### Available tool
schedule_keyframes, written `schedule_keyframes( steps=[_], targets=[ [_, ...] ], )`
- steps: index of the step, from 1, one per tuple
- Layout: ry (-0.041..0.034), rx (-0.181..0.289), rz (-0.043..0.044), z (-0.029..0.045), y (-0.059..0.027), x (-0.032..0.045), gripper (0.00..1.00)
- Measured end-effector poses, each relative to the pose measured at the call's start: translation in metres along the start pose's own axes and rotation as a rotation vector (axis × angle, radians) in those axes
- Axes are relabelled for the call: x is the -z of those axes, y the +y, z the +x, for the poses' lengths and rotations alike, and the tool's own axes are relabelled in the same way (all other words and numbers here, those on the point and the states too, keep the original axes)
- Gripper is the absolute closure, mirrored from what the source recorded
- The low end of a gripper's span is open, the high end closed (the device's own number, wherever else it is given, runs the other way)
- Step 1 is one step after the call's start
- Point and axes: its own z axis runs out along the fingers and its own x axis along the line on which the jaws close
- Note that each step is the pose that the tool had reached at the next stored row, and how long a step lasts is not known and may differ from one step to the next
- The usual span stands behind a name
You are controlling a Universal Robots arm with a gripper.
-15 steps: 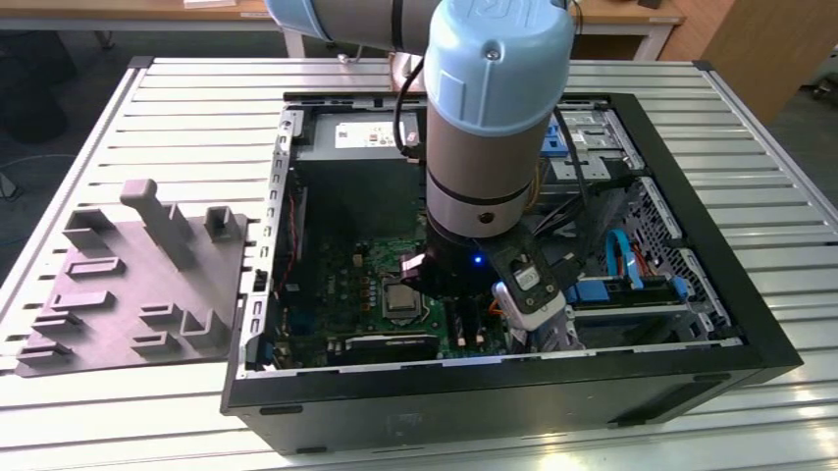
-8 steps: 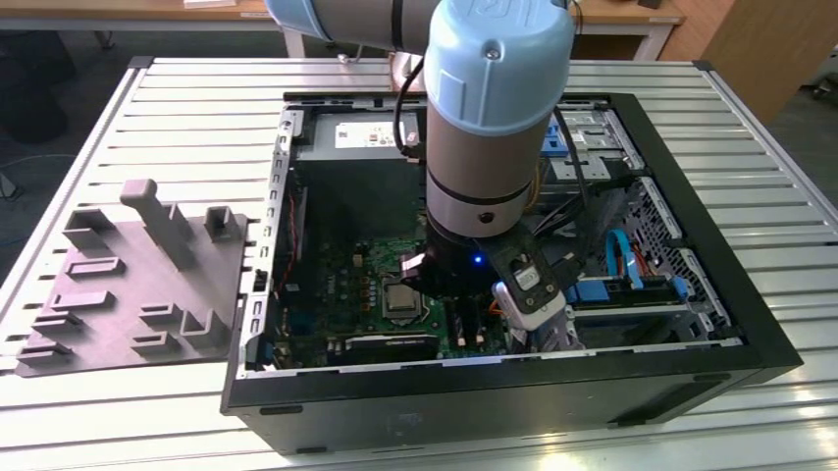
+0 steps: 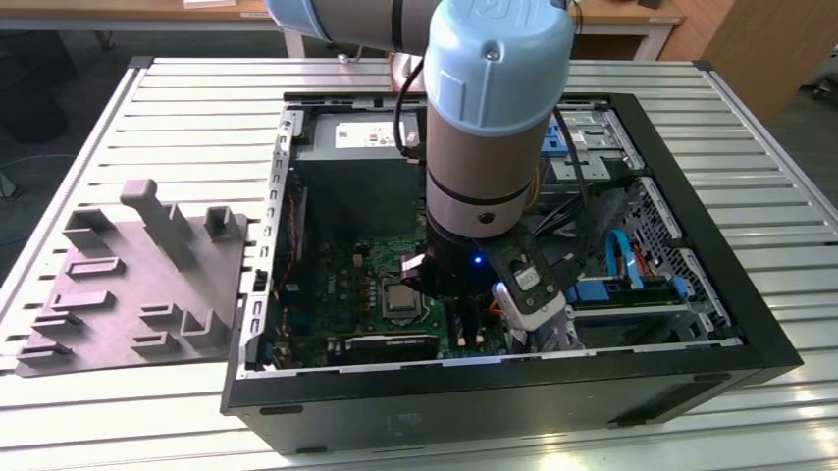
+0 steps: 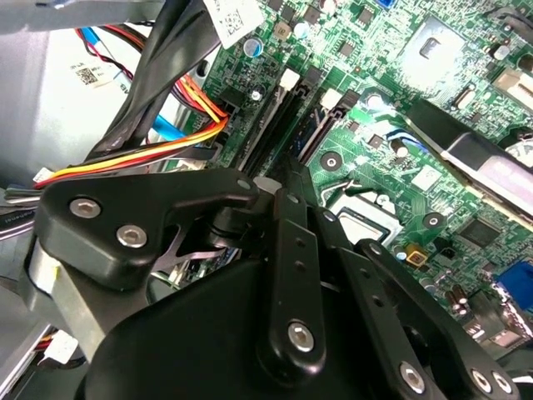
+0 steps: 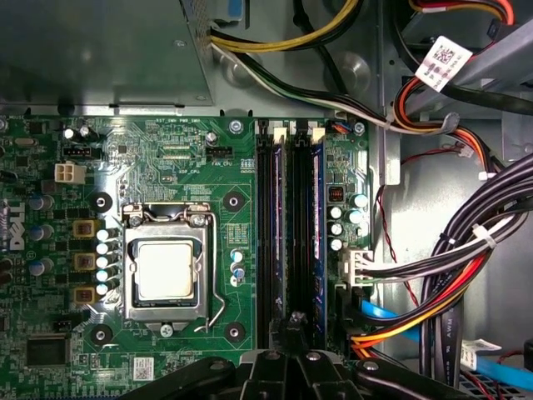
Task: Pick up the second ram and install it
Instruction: 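Press down the second ram until it locks into place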
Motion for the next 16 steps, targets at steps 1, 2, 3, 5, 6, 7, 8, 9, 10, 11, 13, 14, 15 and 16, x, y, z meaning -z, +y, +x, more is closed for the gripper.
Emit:
schedule_keyframes(
  steps=[1,2,3,5,6,7,8,9,10,11,13,14,15,16],
  targets=[
    [-0.0001,0.0,-0.0003,0.0,0.0,-0.0002,0.89],
    [-0.0002,0.0,-0.0006,0.0,0.0001,-0.0004,0.89],
    [-0.0003,0.0,-0.0007,0.0,0.0001,-0.0004,0.89],
    [-0.0002,0.0,-0.0006,0.0,0.0001,-0.0008,0.89],
    [-0.0002,0.0,-0.0005,0.0001,0.0,-0.0013,0.89],
    [-0.0002,0.0,-0.0004,0.0001,-0.0001,-0.0015,0.89],
    [-0.0002,0.0,-0.001,0.0001,0.0,-0.0015,0.89],
    [-0.0002,0.0,-0.0013,0.0001,0.0,-0.0016,0.89],
    [-0.0003,0.0,-0.0015,0.0001,0.0,-0.0017,0.89],
    [-0.0004,0.0,-0.0018,0.0001,0.0,-0.0018,0.89],
    [-0.0004,0.0,-0.0018,0.0001,0.0,-0.0018,0.89],
    [-0.0005,0.0,-0.0022,0.0001,0.0001,-0.0013,0.89],
    [-0.0009,0.0,-0.0034,-0.0001,0.0003,-0.0004,0.89],
    [-0.0011,0.0,-0.0044,-0.0002,0.0005,0.0011,0.89]
  ],
)
